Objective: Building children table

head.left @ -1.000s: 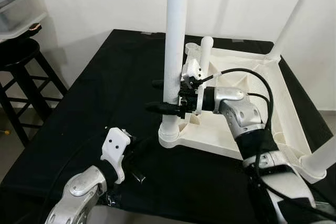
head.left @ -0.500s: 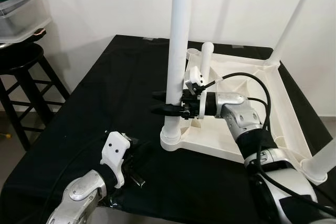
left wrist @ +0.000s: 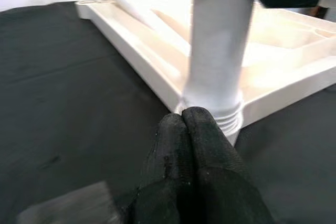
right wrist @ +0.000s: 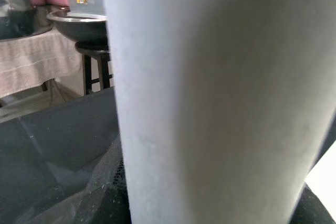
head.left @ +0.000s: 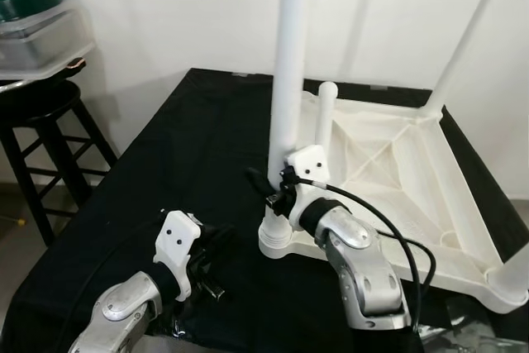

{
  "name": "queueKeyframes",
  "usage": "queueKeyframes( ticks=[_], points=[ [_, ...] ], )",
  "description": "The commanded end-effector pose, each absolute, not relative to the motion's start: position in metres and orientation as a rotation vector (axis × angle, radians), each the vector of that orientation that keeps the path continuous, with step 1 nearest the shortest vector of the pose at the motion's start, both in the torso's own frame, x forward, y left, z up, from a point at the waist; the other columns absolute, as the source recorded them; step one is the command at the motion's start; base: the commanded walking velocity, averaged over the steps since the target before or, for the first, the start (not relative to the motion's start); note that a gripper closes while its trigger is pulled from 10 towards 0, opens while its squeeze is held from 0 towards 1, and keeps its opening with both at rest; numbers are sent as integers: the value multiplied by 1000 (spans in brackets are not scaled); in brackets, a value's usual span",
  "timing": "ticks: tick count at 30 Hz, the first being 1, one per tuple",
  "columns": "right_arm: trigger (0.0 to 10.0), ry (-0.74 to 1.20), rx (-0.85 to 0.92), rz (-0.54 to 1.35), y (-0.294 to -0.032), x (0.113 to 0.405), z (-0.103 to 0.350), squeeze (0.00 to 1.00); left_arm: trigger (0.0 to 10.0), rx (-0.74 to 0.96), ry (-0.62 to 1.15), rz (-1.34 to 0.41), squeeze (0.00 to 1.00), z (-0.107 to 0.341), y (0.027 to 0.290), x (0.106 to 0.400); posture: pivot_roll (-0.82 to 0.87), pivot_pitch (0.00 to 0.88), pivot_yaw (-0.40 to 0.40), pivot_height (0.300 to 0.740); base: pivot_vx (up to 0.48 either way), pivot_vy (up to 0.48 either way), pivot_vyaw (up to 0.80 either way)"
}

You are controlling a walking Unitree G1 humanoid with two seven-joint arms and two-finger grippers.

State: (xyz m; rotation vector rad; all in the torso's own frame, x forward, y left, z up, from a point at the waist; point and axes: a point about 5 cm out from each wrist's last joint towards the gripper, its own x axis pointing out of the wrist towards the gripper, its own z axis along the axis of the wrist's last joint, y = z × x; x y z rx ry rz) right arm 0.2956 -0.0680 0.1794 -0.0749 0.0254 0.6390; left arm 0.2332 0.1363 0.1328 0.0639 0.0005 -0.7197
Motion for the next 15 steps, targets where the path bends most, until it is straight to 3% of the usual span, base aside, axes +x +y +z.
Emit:
queueKeyframes(
  ticks=[1,2,5,6,7,9,10,12,13,14,15],
  points=[
    [6039,235,-87,588,-78,293,141,0,10000,70,21,-723,0,130,139,233,36,77,-21,740,0,0,0],
    [10000,233,-44,597,-77,292,146,525,10000,71,19,-721,0,130,139,232,38,77,-21,740,0,0,0],
    [10000,237,-13,586,-75,288,150,525,10000,70,18,-719,0,131,139,232,39,77,-22,740,0,0,0],
    [10000,191,27,678,-73,291,163,1000,10000,70,17,-718,0,131,139,233,39,77,-22,740,0,0,0],
    [10000,137,39,776,-72,294,176,1000,10000,69,16,-718,0,131,138,233,44,76,-22,740,0,0,0],
    [10000,137,39,776,-72,294,176,1000,10000,69,16,-718,0,131,138,233,44,76,-22,740,0,0,0],
    [10000,78,21,914,-73,297,189,1000,10000,69,16,-718,0,131,138,234,43,73,-23,740,0,0,0],
    [10000,78,21,914,-73,297,189,1000,10000,69,16,-718,0,131,138,234,43,73,-23,740,0,0,0],
    [10000,35,-40,1052,-79,302,198,1000,10000,69,15,-719,0,131,138,235,41,68,-23,740,0,0,0],
    [10000,44,-91,1156,-89,309,198,75,10000,70,15,-719,0,130,136,236,52,57,-37,740,0,0,0],
    [10000,67,-126,1238,-100,315,194,0,10000,72,14,-718,0,130,135,237,59,56,-42,740,0,0,0]
  ],
)
